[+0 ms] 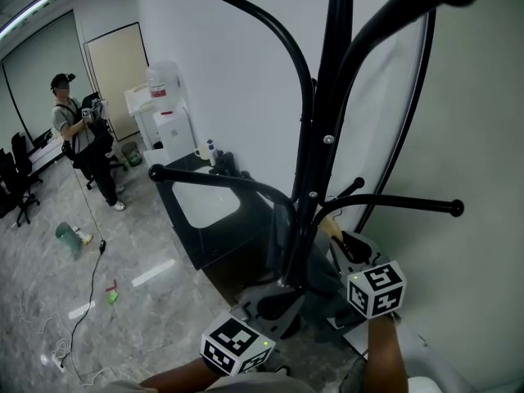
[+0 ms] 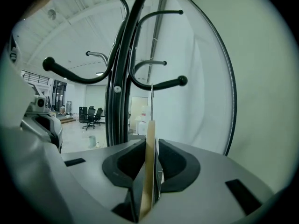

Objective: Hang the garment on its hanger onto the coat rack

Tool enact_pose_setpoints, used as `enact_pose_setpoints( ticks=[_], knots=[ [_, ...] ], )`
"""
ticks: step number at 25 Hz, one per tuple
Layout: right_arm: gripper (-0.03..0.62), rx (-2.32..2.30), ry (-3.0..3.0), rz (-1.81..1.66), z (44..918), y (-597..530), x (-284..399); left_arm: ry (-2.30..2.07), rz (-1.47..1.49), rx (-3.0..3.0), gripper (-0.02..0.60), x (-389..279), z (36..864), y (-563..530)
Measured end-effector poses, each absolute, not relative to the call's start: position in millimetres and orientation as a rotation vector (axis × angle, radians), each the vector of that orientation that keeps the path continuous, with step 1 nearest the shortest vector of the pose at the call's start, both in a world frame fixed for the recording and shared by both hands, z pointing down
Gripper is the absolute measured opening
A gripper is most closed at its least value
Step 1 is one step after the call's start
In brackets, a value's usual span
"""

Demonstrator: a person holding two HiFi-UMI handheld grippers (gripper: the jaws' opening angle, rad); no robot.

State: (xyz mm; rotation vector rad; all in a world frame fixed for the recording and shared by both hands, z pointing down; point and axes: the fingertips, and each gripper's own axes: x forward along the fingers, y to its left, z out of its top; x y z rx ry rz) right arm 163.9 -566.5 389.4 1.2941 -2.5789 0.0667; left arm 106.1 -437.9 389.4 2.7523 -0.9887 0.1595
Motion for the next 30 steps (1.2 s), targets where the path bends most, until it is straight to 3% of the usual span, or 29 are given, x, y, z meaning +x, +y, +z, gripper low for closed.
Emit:
enact_pose_setpoints(
  ticks=[8, 17, 30],
  knots=[
    [0.064, 1.426, -2.558, -0.017, 359.3, -517.3, 177.9, -0.968, 0.150, 2.785, 0.005, 114.8, 385.6, -435.4],
    [0.017, 1.366, -2.695, 0.175, 361.0, -447.0, 158.4, -0.986, 0.143, 2.834, 0.005, 121.8, 378.2, -430.2],
    [0.015, 1.334, -2.719, 0.228, 364.6, -421.9, 148.0, -0.977, 0.120, 2.840, 0.005, 121.7, 374.5, -418.9]
  ],
)
